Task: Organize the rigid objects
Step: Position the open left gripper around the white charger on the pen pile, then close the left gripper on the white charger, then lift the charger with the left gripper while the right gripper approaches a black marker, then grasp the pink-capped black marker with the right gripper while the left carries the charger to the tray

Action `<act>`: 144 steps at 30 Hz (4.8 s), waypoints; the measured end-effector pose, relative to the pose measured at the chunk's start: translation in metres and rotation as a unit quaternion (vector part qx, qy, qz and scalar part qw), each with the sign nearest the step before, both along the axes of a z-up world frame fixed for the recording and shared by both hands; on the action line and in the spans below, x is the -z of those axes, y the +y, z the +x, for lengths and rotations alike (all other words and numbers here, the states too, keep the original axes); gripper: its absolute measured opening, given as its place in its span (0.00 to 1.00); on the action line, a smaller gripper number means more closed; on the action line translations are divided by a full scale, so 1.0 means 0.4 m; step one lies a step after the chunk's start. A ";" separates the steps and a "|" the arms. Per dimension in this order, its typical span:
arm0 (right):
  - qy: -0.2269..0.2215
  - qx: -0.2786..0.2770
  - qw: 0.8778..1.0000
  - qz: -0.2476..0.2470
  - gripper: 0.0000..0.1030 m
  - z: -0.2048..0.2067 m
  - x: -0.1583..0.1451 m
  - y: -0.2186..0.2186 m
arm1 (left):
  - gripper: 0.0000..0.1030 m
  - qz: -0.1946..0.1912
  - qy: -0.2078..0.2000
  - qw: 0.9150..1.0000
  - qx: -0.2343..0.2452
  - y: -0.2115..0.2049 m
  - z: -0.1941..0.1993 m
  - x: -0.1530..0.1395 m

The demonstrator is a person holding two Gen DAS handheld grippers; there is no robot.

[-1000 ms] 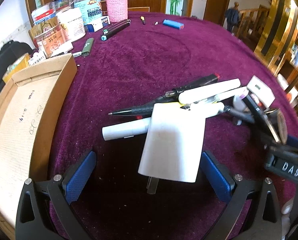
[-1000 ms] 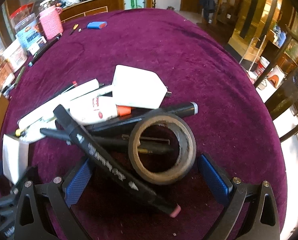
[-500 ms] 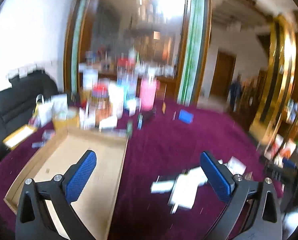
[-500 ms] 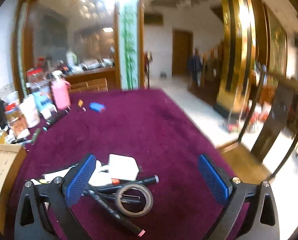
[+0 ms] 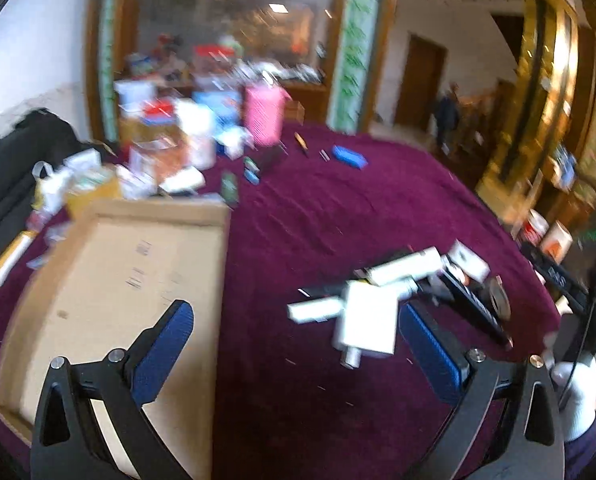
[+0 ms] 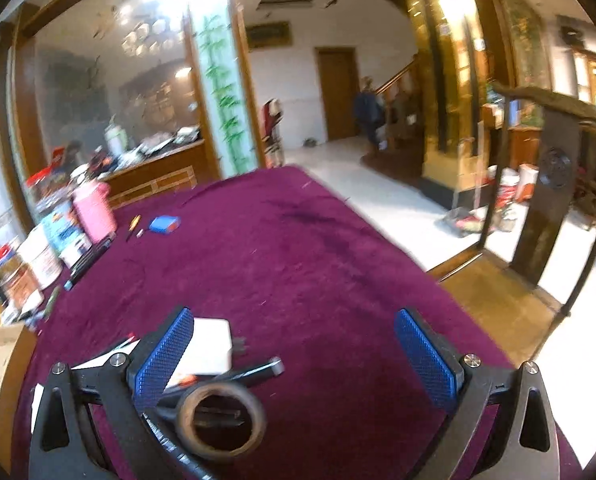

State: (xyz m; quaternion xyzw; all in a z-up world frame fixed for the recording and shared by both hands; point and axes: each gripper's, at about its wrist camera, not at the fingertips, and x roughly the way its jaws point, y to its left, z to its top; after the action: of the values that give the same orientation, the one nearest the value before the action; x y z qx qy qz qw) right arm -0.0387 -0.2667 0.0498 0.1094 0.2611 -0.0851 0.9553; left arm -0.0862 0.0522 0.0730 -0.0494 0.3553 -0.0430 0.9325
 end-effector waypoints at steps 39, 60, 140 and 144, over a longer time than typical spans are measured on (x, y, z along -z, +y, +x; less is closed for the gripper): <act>0.074 -0.038 0.997 -0.002 0.99 0.065 0.056 0.039 | 0.45 -0.002 0.103 0.992 0.073 -0.129 0.154 0.147; 0.185 0.031 0.981 0.045 0.99 0.124 0.123 -0.018 | 0.45 -0.085 -0.002 0.990 0.108 0.070 -0.033 0.015; 0.159 -0.472 0.851 0.170 0.16 0.100 -0.137 0.675 | 0.45 -0.070 0.038 0.996 -0.031 0.414 0.133 -0.053; 0.214 -0.458 0.845 0.175 0.16 0.197 -0.075 0.782 | 0.45 -0.068 0.073 0.994 -0.053 0.434 0.221 0.009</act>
State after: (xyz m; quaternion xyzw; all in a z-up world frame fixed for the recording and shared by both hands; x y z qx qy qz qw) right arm 0.0401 0.0459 0.0797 0.1217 0.4900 0.3876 0.7712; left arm 0.0023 0.2257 0.0693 -0.1342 0.4157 -0.0133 0.8994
